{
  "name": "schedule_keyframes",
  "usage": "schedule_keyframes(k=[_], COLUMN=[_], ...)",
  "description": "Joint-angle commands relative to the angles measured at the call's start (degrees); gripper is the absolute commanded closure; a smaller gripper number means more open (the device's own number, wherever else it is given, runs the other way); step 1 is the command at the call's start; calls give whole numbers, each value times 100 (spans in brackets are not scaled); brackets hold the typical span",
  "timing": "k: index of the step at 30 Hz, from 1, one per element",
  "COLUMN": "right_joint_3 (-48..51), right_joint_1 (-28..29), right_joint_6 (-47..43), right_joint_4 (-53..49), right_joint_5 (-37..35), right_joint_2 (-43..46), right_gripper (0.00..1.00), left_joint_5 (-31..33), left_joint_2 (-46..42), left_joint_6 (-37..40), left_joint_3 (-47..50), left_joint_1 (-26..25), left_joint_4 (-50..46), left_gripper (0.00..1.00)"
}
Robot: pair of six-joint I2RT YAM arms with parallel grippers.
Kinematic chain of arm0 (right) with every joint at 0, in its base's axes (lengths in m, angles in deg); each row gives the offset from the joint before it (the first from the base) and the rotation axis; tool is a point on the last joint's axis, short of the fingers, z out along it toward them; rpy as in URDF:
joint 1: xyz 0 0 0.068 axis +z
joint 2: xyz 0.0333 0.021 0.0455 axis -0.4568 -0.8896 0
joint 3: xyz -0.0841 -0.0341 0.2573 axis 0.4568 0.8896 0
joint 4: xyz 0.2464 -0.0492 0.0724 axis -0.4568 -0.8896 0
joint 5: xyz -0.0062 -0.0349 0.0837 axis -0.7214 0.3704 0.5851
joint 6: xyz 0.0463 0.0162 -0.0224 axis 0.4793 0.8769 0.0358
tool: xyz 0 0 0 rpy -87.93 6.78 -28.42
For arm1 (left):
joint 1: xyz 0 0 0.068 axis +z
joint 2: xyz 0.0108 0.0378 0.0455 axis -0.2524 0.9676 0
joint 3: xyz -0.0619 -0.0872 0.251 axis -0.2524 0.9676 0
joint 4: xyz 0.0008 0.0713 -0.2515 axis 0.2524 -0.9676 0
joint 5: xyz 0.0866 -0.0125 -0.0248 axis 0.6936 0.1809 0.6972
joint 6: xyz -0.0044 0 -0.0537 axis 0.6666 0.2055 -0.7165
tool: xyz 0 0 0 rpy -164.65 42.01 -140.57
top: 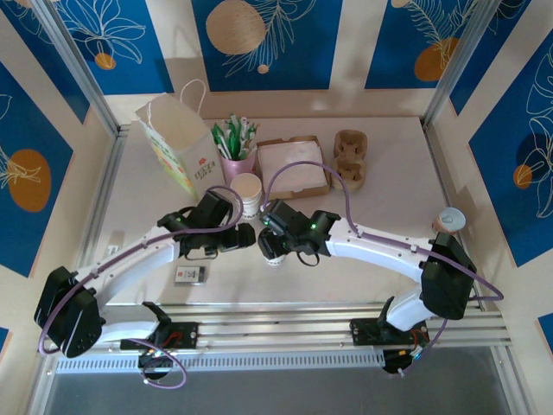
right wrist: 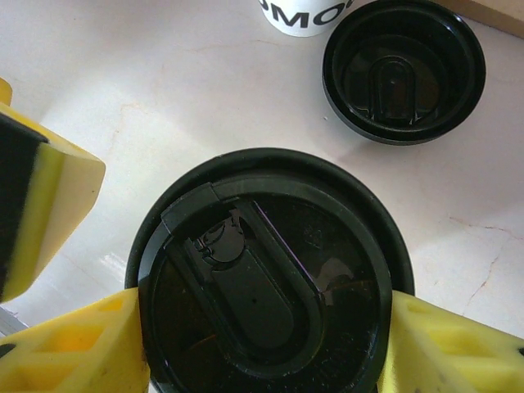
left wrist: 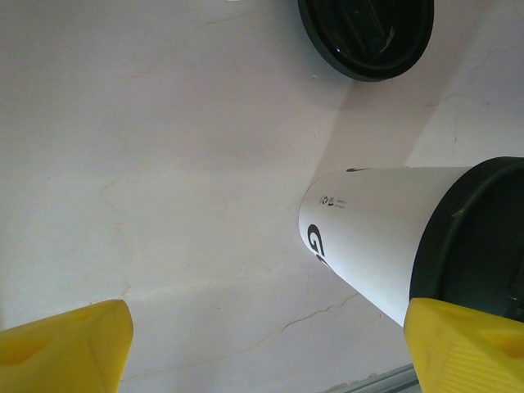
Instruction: Pack the takeout coffee
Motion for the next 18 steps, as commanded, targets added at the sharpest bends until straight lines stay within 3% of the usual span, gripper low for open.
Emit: schedule_keyframes(k=[1,9,18], right_joint_3=[656,672,642], right_joint_1=[-18,4,-74], right_joint_6=[155,389,430], right_joint_4=[-1412,-1377,-1297], right_joint_5=[195,340,572], right_joint_2=[-727,-935,-942], right_gripper=[39,39,39], left_joint_5=[54,-308,-726], left_joint_2=[-169,-651,-585], left_joint_6=[-77,-701,-1668], left_joint_3=[93,587,1424], left_joint_1=[29,-135,-270], left_joint_4=[126,655,1981], left_gripper=[14,14,13])
